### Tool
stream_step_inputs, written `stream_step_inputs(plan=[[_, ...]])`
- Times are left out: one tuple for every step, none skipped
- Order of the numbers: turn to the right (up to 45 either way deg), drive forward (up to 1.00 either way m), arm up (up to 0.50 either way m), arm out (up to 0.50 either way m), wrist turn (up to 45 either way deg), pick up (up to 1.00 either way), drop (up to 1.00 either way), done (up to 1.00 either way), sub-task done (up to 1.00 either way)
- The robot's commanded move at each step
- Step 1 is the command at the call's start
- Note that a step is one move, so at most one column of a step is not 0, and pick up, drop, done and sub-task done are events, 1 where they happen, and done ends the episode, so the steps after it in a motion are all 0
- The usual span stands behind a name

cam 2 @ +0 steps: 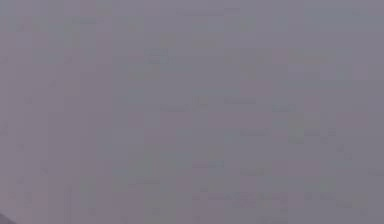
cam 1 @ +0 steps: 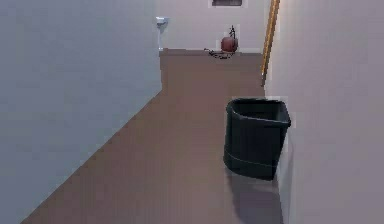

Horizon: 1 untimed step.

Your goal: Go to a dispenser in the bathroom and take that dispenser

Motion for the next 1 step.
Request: stream_step_inputs(plan=[[-15.0,0.0,0.0,0.0,0.0,0.0,0.0,0.0,0.0]])
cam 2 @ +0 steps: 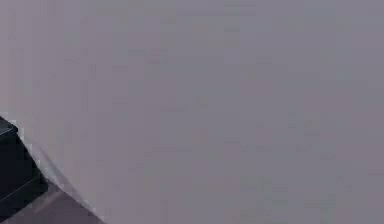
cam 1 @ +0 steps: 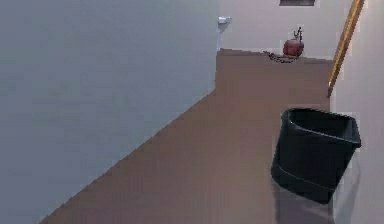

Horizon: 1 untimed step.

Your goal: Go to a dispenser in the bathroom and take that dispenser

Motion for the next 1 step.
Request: stream_step_inputs(plan=[[0.0,1.0,0.0,0.0,0.0,0.0,0.0,0.0,0.0]])
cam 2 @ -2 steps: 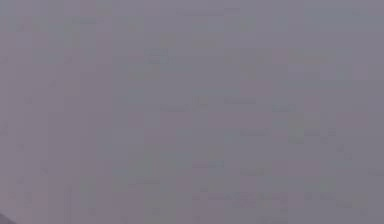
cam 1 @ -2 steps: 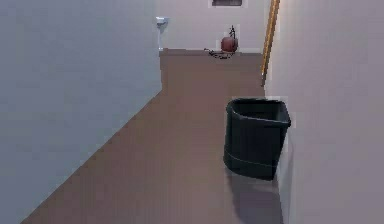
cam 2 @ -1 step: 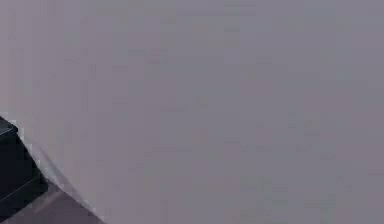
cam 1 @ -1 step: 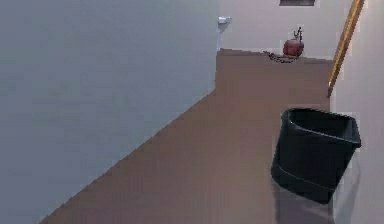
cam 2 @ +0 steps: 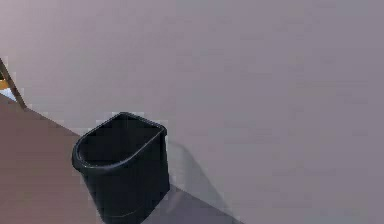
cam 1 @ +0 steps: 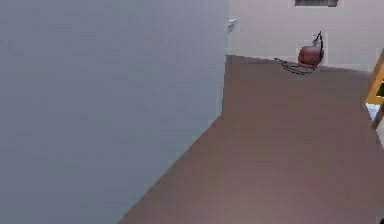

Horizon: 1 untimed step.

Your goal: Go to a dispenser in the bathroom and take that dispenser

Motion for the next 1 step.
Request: stream_step_inputs(plan=[[0.0,0.4,0.0,0.0,0.0,0.0,0.0,0.0,0.0]])
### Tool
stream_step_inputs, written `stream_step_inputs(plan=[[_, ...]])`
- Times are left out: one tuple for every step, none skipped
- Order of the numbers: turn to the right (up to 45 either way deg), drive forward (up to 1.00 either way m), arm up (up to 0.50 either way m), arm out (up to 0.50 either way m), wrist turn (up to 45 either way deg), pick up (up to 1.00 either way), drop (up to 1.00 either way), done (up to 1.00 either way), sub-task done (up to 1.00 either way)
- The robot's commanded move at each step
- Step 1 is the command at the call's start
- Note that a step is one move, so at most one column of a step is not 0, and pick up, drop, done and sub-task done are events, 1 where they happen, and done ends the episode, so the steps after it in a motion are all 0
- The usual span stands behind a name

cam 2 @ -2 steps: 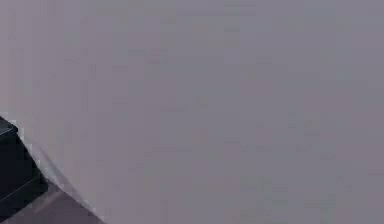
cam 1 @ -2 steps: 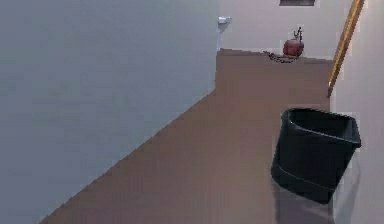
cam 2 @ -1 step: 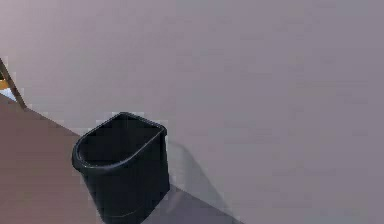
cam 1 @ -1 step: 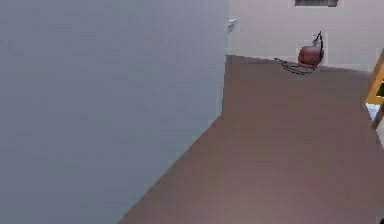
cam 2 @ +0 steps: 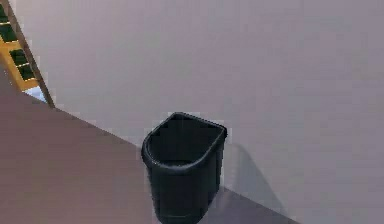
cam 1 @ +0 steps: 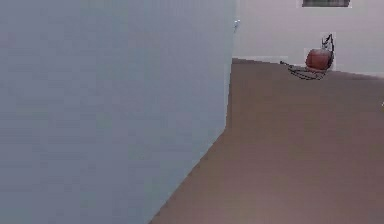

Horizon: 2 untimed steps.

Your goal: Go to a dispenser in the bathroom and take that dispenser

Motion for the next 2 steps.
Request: stream_step_inputs(plan=[[21.0,0.0,0.0,0.0,0.0,0.0,0.0,0.0,0.0],[0.0,1.0,0.0,0.0,0.0,0.0,0.0,0.0,0.0]])
